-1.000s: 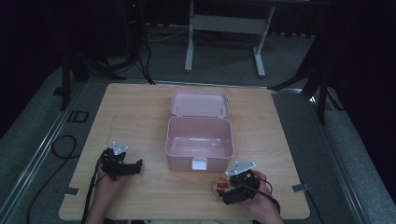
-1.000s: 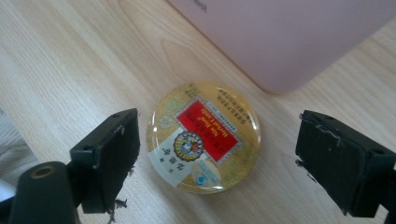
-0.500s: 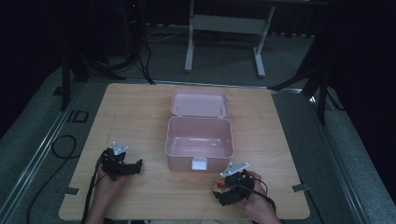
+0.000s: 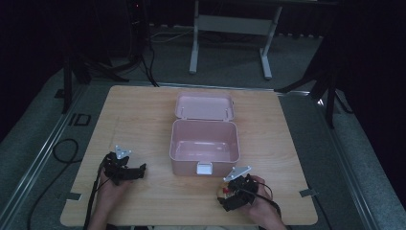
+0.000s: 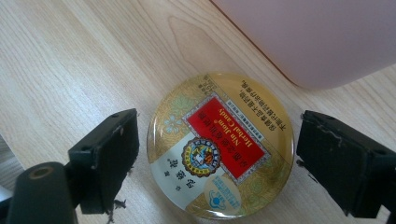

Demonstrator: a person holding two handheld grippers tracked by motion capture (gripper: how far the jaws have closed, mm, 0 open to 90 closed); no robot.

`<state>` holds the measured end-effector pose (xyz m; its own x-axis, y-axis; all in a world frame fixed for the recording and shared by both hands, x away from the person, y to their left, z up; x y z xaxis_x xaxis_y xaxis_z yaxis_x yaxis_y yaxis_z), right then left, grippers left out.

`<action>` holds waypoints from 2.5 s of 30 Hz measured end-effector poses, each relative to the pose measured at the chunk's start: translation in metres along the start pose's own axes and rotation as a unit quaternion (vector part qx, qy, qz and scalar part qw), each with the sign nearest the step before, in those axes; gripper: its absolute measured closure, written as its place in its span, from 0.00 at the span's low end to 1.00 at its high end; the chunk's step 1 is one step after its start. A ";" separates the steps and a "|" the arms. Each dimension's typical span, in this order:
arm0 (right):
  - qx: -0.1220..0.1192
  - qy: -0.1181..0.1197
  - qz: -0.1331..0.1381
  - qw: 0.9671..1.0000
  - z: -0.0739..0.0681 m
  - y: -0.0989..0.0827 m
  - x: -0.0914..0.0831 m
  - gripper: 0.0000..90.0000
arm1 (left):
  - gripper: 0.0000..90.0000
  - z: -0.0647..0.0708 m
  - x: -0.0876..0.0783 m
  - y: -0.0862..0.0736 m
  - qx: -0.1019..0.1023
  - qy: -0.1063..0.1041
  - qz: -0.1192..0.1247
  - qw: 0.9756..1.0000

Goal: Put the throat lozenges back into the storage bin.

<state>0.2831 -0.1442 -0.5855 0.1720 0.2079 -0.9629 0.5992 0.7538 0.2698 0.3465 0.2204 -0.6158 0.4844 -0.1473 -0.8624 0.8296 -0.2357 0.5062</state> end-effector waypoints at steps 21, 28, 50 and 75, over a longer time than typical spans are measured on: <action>-0.024 -0.013 -0.039 0.999 -0.001 0.001 0.006 0.20 | 0.04 0.000 0.000 0.000 0.000 0.000 0.000 1.000; -0.031 -0.015 -0.052 0.998 -0.001 0.001 0.005 0.22 | 0.04 0.000 0.000 0.000 0.000 0.000 0.000 1.000; -0.074 -0.020 -0.114 0.991 0.002 -0.009 -0.003 0.22 | 0.04 0.000 0.000 0.000 0.000 0.000 0.000 1.000; -0.079 -0.034 -0.152 0.985 0.021 -0.014 -0.026 0.22 | 0.04 0.000 0.000 0.000 0.000 0.000 0.000 1.000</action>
<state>0.2865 -0.1728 -0.5639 0.0587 -0.0809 -0.9950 0.5023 0.8637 -0.0406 0.3465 0.2204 -0.6157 0.4842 -0.1480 -0.8624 0.8297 -0.2354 0.5062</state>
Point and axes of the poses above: each handheld gripper's, and its own axes: x roughly forward along the jaws, y roughly out of its top, z roughly to its right, the point moved 7 cm from there along x, roughly forward along the jaws, and after that the axes turned 13 degrees about -z, right-handed, at the moved point
